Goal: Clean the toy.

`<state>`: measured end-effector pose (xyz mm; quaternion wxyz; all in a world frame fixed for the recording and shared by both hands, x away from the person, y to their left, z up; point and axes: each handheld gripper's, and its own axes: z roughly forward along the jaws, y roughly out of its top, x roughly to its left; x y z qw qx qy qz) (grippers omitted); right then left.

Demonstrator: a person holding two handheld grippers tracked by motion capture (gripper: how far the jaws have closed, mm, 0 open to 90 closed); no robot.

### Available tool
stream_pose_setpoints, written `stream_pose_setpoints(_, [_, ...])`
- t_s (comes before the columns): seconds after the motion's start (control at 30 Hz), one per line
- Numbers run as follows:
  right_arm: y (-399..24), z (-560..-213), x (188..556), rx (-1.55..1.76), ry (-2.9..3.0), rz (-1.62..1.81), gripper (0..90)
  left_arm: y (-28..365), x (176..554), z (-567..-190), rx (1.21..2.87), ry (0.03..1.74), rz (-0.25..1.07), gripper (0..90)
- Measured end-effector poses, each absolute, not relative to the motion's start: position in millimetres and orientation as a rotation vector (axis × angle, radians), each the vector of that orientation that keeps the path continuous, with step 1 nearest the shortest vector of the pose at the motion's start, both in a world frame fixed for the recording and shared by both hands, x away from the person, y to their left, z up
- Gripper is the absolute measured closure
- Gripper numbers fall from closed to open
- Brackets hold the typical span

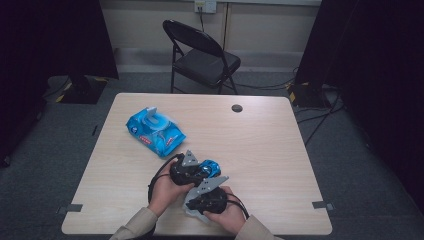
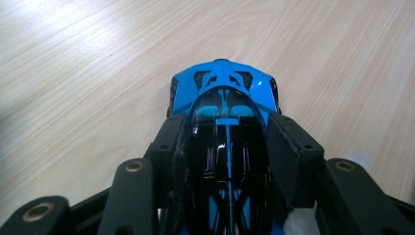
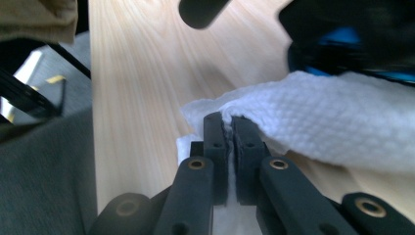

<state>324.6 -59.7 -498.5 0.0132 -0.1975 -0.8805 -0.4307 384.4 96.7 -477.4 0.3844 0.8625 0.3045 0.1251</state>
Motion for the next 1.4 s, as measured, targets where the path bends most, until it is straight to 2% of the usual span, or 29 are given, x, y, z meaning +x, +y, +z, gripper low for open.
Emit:
stream_pose_setpoints(0.4, [-133, -475, 350, -0.925, -2.685, -1.511, 87.2, 95, 385, -477, 2.206, 0.775, 0.319, 51.7])
stream_pose_setpoints(0.67, [-158, -476, 366, -1.114, -2.698, -1.540, 87.3, 95, 386, -476, 2.219, 0.773, 0.318, 51.6])
stream_pose_setpoints(1.07, [-160, -488, 377, -1.227, -2.699, -1.503, 87.2, 95, 387, -476, 2.217, 0.774, 0.311, 51.6])
stream_pose_setpoints(1.4, [-140, -502, 380, -1.190, -2.745, -1.429, 87.0, 94, 388, -476, 2.214, 0.781, 0.306, 51.4])
